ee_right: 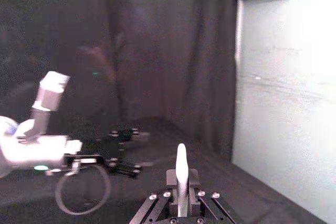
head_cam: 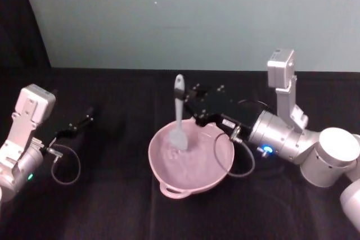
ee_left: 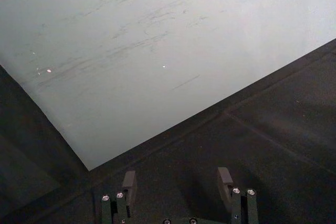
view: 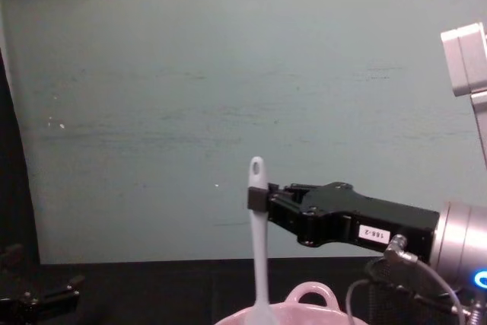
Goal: Use the one hand to pick up the spoon and stir the clear water in the bowl.
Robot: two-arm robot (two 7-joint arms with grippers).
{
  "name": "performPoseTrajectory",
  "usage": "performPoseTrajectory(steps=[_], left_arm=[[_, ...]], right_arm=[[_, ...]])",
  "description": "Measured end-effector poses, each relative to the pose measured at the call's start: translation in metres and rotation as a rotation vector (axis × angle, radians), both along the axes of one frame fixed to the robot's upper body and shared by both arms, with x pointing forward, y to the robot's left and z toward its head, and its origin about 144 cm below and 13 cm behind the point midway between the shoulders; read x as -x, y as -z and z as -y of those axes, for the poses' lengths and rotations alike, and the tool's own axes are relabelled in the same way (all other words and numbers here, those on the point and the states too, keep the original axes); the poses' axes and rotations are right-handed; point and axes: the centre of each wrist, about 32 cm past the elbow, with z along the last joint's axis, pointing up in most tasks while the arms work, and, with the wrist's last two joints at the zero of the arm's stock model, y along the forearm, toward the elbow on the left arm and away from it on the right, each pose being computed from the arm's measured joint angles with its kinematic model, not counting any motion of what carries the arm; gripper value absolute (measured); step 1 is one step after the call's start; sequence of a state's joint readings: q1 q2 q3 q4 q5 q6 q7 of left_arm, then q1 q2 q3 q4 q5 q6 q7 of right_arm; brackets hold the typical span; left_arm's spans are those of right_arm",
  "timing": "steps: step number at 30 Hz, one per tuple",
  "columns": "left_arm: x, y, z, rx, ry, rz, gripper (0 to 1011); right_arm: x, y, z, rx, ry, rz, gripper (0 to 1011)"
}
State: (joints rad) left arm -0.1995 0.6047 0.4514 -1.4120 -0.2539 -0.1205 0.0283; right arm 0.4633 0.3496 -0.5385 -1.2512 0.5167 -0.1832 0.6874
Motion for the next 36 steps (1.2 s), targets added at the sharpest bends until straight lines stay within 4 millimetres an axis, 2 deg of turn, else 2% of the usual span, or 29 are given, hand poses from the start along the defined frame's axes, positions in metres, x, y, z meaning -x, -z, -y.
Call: performPoseTrajectory(steps=[12, 22, 28, 36], left_arm=[[0.000, 0.000, 0.000, 0.000, 0.000, 0.000, 1005], [0.000, 0.000, 0.000, 0.000, 0.000, 0.000, 1005], [0.000, 0.000, 0.000, 0.000, 0.000, 0.000, 1005], [0.000, 0.000, 0.000, 0.000, 0.000, 0.000, 1005]], right_arm=[[-0.003, 0.003, 0.024, 0.022, 0.112, 0.022, 123], [0.014, -0.001, 0.041, 0.048, 0.126, 0.029, 123], [0.027, -0.001, 0.040, 0.041, 0.095, 0.024, 123], [0.041, 0.003, 0.020, 0.014, 0.012, 0.011, 123]])
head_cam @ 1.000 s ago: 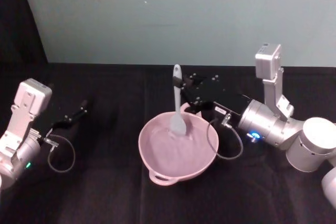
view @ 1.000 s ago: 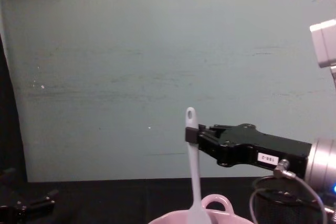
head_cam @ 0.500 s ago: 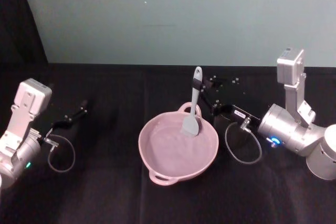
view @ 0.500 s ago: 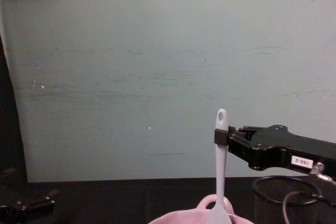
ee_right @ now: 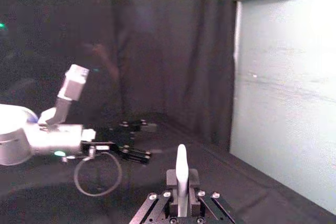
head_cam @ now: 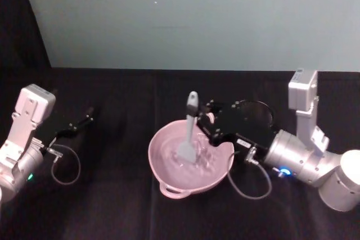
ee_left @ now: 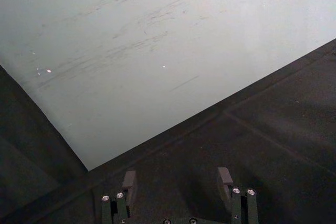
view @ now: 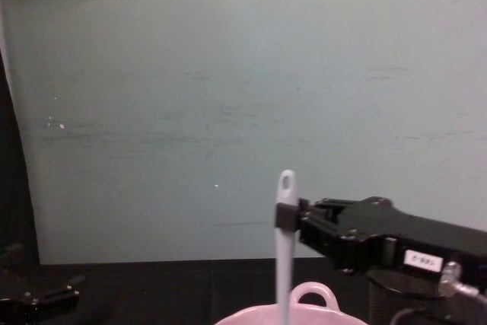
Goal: Use the one hand to pick up the spoon and stir the clear water in the bowl.
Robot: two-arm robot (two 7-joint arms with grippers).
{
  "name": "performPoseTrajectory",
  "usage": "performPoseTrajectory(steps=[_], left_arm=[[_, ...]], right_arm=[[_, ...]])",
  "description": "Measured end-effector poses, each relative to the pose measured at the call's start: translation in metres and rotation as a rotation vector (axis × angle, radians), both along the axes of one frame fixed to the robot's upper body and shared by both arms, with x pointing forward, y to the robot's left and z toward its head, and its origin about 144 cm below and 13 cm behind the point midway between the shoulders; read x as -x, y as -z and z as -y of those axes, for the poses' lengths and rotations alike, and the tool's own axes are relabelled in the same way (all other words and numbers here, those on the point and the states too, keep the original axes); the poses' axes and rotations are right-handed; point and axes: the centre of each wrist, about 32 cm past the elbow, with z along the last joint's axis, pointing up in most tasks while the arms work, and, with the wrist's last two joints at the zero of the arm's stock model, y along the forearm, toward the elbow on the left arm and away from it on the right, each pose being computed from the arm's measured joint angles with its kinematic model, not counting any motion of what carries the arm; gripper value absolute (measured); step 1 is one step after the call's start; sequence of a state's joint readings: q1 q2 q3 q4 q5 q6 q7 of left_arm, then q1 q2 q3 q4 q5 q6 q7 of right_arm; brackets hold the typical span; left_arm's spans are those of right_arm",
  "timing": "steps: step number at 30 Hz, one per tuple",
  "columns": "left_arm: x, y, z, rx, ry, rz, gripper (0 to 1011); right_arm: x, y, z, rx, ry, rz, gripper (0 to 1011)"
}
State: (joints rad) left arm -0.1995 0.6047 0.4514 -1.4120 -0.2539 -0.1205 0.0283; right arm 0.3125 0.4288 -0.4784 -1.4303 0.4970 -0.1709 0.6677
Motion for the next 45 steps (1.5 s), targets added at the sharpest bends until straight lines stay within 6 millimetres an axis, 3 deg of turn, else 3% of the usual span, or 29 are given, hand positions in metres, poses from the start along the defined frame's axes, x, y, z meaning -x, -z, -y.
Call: performPoseTrajectory(steps=[8, 21, 32, 45], left_arm=[[0.000, 0.000, 0.000, 0.000, 0.000, 0.000, 1005], [0.000, 0.000, 0.000, 0.000, 0.000, 0.000, 1005], [0.000, 0.000, 0.000, 0.000, 0.000, 0.000, 1005], [0.000, 0.000, 0.000, 0.000, 0.000, 0.000, 1005]], right_arm=[[-0.005, -0.002, -0.023, -0.006, -0.064, -0.001, 123], [-0.037, -0.004, -0.043, 0.027, -0.063, 0.037, 123], [-0.051, -0.010, -0.025, 0.050, 0.028, 0.071, 123], [-0.033, -0.008, 0.004, 0.055, 0.084, 0.057, 123]])
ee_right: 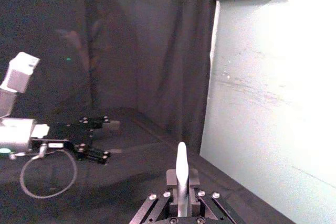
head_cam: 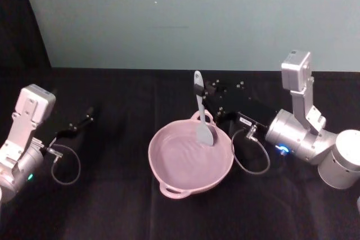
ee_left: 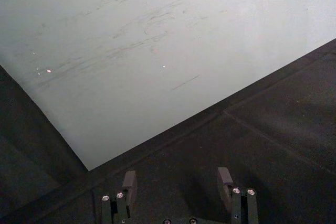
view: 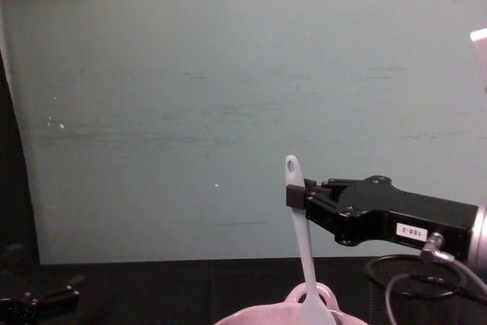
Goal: Use the one hand to pick up the spoon and stir the clear water in the bowl.
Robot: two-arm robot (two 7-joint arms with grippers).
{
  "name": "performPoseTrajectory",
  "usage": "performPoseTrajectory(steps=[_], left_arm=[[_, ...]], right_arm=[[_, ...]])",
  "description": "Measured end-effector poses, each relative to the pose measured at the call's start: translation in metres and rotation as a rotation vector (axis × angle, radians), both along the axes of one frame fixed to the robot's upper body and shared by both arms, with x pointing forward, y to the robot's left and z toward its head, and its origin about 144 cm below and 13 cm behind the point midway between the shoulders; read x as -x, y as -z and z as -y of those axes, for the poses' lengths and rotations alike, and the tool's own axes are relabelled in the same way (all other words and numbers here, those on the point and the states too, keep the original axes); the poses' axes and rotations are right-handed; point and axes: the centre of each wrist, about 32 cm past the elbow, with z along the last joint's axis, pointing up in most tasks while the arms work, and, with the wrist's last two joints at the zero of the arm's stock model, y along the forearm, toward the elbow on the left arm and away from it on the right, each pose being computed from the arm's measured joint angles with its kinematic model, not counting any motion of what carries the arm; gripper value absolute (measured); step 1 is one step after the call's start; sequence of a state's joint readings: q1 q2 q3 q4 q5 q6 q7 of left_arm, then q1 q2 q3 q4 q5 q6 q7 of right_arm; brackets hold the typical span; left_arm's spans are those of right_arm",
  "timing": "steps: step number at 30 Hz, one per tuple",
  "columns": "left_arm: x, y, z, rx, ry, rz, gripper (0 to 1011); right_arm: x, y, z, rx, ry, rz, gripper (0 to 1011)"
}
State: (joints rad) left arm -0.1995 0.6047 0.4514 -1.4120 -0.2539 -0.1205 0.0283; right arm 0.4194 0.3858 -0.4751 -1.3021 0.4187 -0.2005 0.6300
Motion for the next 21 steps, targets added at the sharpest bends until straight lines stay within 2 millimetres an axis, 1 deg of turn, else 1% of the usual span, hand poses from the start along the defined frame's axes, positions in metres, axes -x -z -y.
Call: performPoseTrajectory(steps=[4, 5, 11, 15, 21], left_arm=[[0.000, 0.000, 0.000, 0.000, 0.000, 0.000, 1005], [0.000, 0.000, 0.000, 0.000, 0.000, 0.000, 1005], [0.000, 0.000, 0.000, 0.000, 0.000, 0.000, 1005], [0.000, 0.000, 0.000, 0.000, 0.000, 0.000, 1005], [0.000, 0.000, 0.000, 0.000, 0.000, 0.000, 1005]], right_arm=[[0.011, 0.000, 0.001, -0.009, -0.016, -0.006, 123], [0.011, 0.000, 0.001, -0.009, -0.016, -0.006, 123], [0.024, 0.001, -0.007, -0.027, -0.054, -0.016, 123], [0.026, 0.001, -0.013, -0.034, -0.074, -0.019, 123], [0.026, 0.002, -0.025, -0.047, -0.114, -0.026, 123]])
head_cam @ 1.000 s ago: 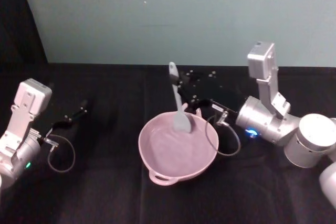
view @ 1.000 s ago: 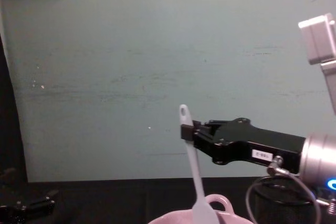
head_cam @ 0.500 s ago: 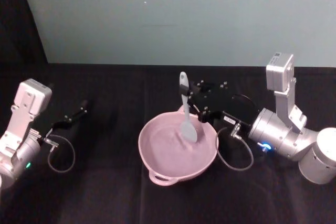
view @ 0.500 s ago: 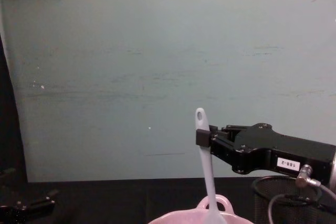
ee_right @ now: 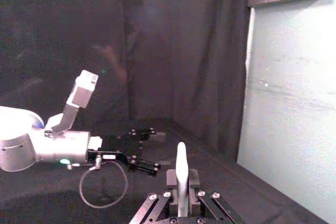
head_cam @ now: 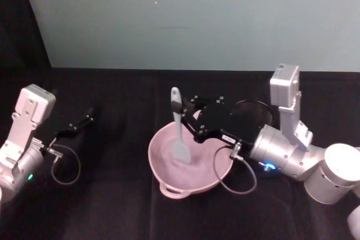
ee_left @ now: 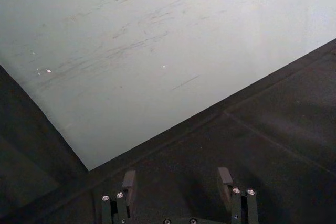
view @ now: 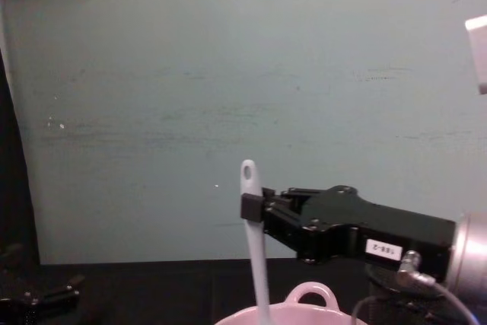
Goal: Use the one hand to pick up the spoon and stir the clear water in the bowl.
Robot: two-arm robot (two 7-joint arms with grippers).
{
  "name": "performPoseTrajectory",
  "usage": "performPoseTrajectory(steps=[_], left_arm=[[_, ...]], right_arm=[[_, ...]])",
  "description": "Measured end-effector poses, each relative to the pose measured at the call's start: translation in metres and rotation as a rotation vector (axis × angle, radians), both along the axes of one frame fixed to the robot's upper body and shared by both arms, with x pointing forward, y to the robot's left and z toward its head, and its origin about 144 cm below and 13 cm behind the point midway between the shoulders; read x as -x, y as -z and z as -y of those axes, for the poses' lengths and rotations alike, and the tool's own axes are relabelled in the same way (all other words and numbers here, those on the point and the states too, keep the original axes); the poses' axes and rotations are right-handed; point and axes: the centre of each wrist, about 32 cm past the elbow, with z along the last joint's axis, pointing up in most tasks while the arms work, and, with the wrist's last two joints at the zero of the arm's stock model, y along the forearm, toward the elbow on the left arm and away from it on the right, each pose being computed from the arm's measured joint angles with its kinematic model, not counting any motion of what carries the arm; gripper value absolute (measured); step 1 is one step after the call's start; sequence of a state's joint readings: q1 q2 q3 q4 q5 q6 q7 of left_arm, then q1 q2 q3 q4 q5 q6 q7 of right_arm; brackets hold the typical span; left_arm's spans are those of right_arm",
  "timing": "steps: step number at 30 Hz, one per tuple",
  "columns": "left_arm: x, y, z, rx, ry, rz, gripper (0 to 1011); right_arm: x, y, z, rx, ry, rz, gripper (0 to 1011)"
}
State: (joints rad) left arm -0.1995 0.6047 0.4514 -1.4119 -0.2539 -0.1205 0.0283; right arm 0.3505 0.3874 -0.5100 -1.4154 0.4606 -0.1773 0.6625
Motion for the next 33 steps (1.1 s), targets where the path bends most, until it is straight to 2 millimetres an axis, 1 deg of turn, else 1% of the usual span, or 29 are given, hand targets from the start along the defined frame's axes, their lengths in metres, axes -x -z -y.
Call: performPoseTrajectory(steps=[6, 16, 22, 24, 28, 33], left_arm=[[0.000, 0.000, 0.000, 0.000, 0.000, 0.000, 1005], [0.000, 0.000, 0.000, 0.000, 0.000, 0.000, 1005], [0.000, 0.000, 0.000, 0.000, 0.000, 0.000, 1005], [0.000, 0.000, 0.000, 0.000, 0.000, 0.000, 1005], [0.000, 0.000, 0.000, 0.000, 0.000, 0.000, 1005], [0.000, 0.000, 0.000, 0.000, 0.000, 0.000, 1005]], right_arm=[[-0.008, 0.004, -0.013, -0.010, -0.025, -0.014, 123], [-0.027, 0.005, -0.021, -0.002, 0.015, 0.002, 123], [-0.033, 0.003, -0.015, 0.012, 0.079, 0.018, 123], [-0.034, 0.002, -0.008, 0.023, 0.104, 0.025, 123], [-0.031, 0.000, 0.003, 0.040, 0.134, 0.032, 123], [-0.024, -0.002, 0.016, 0.064, 0.153, 0.041, 123]])
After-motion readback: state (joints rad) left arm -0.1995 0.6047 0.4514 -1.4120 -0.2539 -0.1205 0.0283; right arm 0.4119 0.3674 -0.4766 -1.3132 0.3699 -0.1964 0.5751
